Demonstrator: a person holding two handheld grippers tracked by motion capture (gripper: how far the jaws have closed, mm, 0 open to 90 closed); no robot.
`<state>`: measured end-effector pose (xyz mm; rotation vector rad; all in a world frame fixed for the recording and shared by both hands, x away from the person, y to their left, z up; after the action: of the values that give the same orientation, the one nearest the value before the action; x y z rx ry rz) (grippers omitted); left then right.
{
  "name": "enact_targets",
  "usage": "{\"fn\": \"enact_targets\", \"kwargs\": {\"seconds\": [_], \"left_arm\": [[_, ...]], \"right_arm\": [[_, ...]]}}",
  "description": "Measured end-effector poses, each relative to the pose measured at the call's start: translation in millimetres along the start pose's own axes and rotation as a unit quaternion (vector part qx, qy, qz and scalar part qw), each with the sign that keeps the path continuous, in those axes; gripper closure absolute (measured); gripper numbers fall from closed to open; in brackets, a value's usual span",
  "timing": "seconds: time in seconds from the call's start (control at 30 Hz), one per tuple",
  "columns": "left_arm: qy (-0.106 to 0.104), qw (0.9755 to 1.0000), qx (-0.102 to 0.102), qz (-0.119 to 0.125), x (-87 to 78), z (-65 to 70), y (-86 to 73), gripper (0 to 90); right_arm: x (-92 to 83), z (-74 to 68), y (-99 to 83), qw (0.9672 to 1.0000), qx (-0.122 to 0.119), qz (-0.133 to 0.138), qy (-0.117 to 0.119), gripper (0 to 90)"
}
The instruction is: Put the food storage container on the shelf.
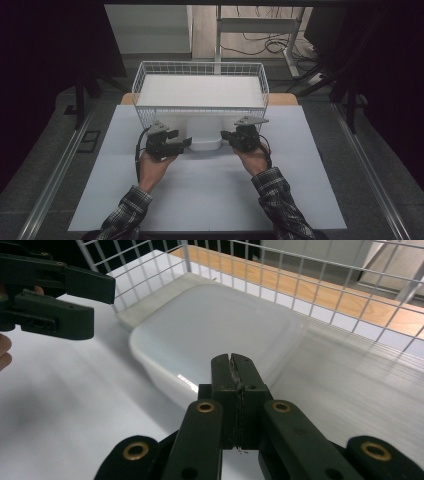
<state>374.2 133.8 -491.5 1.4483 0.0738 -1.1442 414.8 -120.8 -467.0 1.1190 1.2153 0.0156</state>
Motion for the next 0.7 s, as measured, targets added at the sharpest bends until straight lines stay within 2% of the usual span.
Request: {"fn": "enact_targets", "kwargs": {"seconds": [0.1, 0.13, 0.17, 0.3, 0.4, 0.53, 0.6, 0.67, 0.7], "left_arm": [[-0.004, 1.0, 0.005, -0.005, -5.4, 3.4, -7.4, 25.8], [-0.02, 0.9998, 0.004, -0.004, -10.1, 6.4, -13.3, 24.7], [-0.025, 0.9997, 0.003, -0.004, -13.2, 8.0, -16.9, 23.6], [-0.029, 0.9996, 0.002, -0.004, -21.5, 13.3, -28.7, 18.3], [-0.025, 0.9995, 0.011, -0.018, -29.4, 19.6, -41.8, 13.5], [-0.02, 0.9995, 0.013, -0.019, -35.6, 22.9, -51.3, 10.2], [-0.013, 0.9997, 0.014, -0.018, -39.4, 24.7, -57.6, 7.2], [0.002, 0.9996, 0.024, -0.015, -43.4, 28.4, -68.0, 5.7], [0.002, 0.9996, 0.024, -0.015, -43.4, 28.4, -68.0, 5.1]], "right_arm": [[-6.0, -4.4, -3.3, 1.0, -0.005, 0.004, 0.007, 88.7], [-8.2, -5.6, -4.6, 0.9999, -0.007, 0.005, 0.01, 88.7], [-9.7, -6.5, -5.5, 0.9999, -0.007, 0.006, 0.01, 88.7], [-16.5, -9.2, -10.9, 0.9999, -0.006, 0.007, 0.01, 88.9], [-21.7, -13.6, -17.8, 0.9998, -0.003, 0.008, 0.016, 88.8], [-23.2, -18.5, -23.2, 0.9997, 0.0, 0.004, 0.022, 88.8], [-23.8, -21.8, -26.4, 0.9997, -0.003, 0.002, 0.026, 88.6], [-22.8, -26.8, -31.3, 0.9992, -0.011, -0.004, 0.038, 85.7], [-21.5, -28.1, -32.8, 0.999, -0.017, -0.006, 0.04, 85.0]]}}
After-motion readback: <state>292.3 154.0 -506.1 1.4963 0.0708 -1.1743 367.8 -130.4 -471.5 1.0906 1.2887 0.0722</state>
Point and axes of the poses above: each handheld gripper's, and its own axes: x roughly forward along the jaws, y roughly out of its top, z roughly to its right, the point moved 3 cm from there along x, roughly forward along the jaws, and after that the axes turned 15 degrees about -z, right-handed, at the moved point
